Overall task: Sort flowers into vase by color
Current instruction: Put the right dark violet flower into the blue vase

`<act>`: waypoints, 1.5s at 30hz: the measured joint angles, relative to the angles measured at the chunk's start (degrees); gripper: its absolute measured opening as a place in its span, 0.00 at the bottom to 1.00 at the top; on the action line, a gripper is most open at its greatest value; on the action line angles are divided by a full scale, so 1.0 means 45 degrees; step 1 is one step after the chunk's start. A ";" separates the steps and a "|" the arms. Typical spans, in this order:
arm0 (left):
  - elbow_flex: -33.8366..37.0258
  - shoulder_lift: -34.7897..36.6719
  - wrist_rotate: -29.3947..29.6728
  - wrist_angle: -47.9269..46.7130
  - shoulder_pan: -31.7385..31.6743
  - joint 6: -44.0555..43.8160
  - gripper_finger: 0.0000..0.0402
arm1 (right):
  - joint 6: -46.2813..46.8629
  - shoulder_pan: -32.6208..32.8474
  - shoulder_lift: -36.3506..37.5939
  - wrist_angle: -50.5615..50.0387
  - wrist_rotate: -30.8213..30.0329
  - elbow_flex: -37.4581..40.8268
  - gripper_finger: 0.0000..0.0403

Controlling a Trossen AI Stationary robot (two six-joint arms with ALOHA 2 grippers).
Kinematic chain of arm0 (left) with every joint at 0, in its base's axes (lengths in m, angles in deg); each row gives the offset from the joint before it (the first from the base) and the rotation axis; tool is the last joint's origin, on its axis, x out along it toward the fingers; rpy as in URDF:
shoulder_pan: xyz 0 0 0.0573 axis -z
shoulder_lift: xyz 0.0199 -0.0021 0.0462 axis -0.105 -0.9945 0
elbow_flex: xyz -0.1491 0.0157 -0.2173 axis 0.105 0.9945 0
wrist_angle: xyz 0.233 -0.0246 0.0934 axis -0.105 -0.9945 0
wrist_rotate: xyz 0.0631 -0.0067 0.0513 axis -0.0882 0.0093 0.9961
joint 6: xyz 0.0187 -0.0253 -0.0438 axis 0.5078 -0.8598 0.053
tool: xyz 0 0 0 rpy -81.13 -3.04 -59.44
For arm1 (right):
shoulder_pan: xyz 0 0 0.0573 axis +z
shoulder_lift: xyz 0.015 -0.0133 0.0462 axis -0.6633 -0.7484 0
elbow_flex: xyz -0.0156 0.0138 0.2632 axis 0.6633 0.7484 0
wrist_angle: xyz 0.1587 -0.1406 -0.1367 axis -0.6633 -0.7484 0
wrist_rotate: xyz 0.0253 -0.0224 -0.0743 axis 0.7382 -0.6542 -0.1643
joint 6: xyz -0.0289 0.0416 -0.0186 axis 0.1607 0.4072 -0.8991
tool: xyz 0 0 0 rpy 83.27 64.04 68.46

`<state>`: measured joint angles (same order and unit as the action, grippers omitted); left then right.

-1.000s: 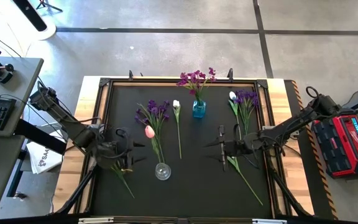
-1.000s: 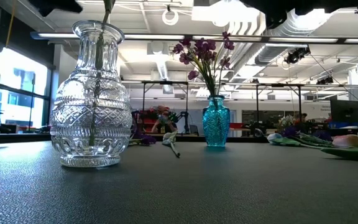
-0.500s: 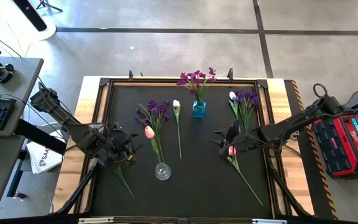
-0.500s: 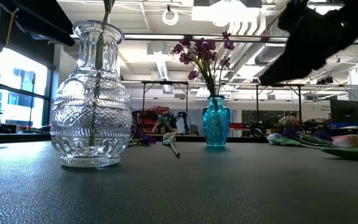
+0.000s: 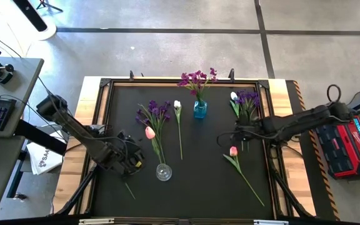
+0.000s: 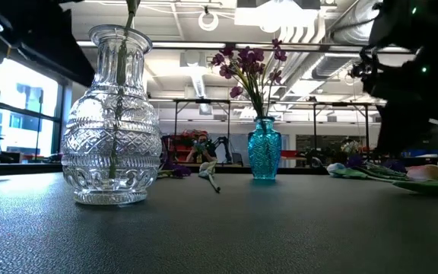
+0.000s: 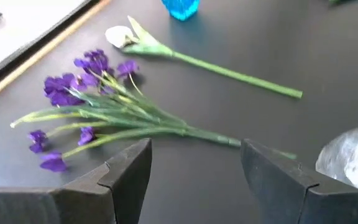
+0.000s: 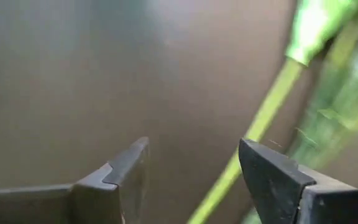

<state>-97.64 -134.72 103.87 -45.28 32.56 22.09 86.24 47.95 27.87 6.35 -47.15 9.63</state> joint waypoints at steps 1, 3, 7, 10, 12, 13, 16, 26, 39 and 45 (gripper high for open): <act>0.0000 -0.0161 -0.0138 0.0000 0.0000 0.0161 0.58 | 0.0252 -0.0245 -0.0057 -0.0347 0.0038 0.0000 0.53; 0.0000 -0.0454 -0.0378 0.0000 0.0000 0.0610 0.58 | 0.0502 -0.0689 -0.0186 -0.0777 0.0083 0.0000 0.51; 0.0005 -0.0585 -0.0599 -0.0005 -0.0096 0.0844 0.58 | 0.0594 -0.1427 -0.0448 -0.1495 -0.0082 0.0000 0.46; 0.0005 -0.0599 -0.0514 0.0000 -0.0163 0.0855 0.58 | 0.0742 -0.2104 -0.0666 -0.2190 -0.0465 0.0002 0.42; 0.0005 -0.0599 -0.0412 -0.0002 -0.0168 0.0939 0.58 | 0.0897 -0.2541 -0.0863 -0.2495 -0.0503 0.0005 0.38; 0.0005 -0.0599 -0.0321 -0.0003 -0.0170 0.0940 0.58 | 0.0820 -0.2723 -0.0979 -0.2546 -0.0508 0.0010 0.37; 0.0005 -0.0599 -0.0072 -0.0005 -0.0165 0.0941 0.58 | 0.0117 -0.3202 -0.1379 -0.2366 -0.0523 0.0010 0.33; 0.0005 -0.0599 0.0033 0.0028 -0.0165 0.1055 0.58 | -0.0133 -0.4324 -0.2625 -0.1725 -0.1101 0.0019 0.31; 0.0005 -0.0594 0.0538 0.0155 -0.0160 0.1405 0.58 | -0.1561 -0.5441 -0.2598 -0.0952 0.0621 0.0019 0.31; 0.0005 -0.0594 0.0572 0.0425 -0.0160 0.1418 0.58 | -0.2591 -0.5915 -0.1824 -0.1048 0.1860 0.0019 0.35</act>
<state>-97.62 -137.40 106.45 -43.37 31.84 28.48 74.58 21.33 19.67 1.63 -38.78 9.71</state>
